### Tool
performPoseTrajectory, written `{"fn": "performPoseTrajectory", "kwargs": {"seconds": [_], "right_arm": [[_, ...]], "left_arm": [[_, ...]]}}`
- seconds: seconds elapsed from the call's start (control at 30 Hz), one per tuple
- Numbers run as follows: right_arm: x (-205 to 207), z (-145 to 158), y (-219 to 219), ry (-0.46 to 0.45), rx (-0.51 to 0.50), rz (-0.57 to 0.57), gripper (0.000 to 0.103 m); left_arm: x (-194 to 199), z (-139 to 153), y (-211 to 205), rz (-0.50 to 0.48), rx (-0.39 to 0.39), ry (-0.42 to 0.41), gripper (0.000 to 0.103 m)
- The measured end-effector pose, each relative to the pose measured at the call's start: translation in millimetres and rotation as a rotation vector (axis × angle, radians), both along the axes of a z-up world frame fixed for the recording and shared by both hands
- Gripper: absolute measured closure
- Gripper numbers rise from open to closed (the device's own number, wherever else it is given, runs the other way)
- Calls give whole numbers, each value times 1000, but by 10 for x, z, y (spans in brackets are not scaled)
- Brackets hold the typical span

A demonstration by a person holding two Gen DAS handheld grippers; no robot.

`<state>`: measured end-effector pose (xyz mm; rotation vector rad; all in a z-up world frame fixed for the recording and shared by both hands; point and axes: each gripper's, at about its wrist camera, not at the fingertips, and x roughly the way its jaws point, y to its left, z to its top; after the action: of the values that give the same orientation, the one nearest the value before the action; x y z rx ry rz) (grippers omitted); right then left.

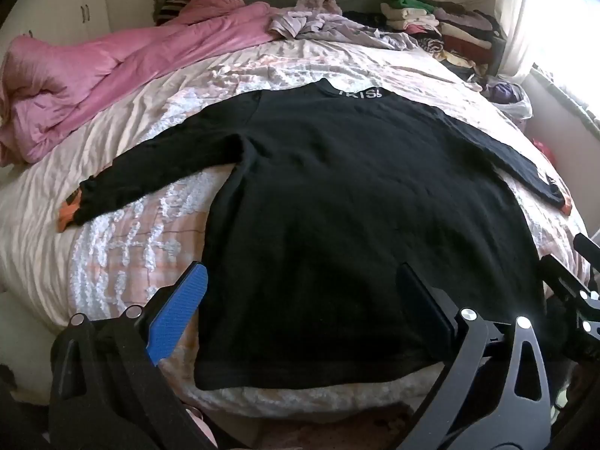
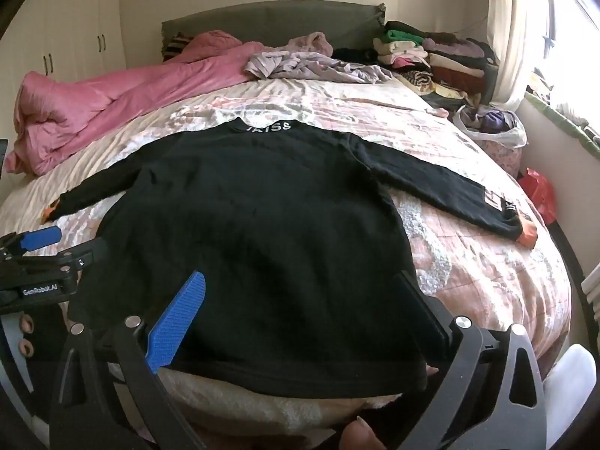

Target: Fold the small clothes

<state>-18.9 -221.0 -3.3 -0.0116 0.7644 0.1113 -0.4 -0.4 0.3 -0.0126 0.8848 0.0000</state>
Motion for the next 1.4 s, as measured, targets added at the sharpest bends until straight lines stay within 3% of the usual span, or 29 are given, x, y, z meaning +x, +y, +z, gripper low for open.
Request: {"fn": "performPoseTrajectory", "kwargs": {"seconds": [1.4], "right_arm": [[0,58,-13,-2,6,-4,4]], "left_arm": [[5,-8,-66,0,-1,3,8]]}}
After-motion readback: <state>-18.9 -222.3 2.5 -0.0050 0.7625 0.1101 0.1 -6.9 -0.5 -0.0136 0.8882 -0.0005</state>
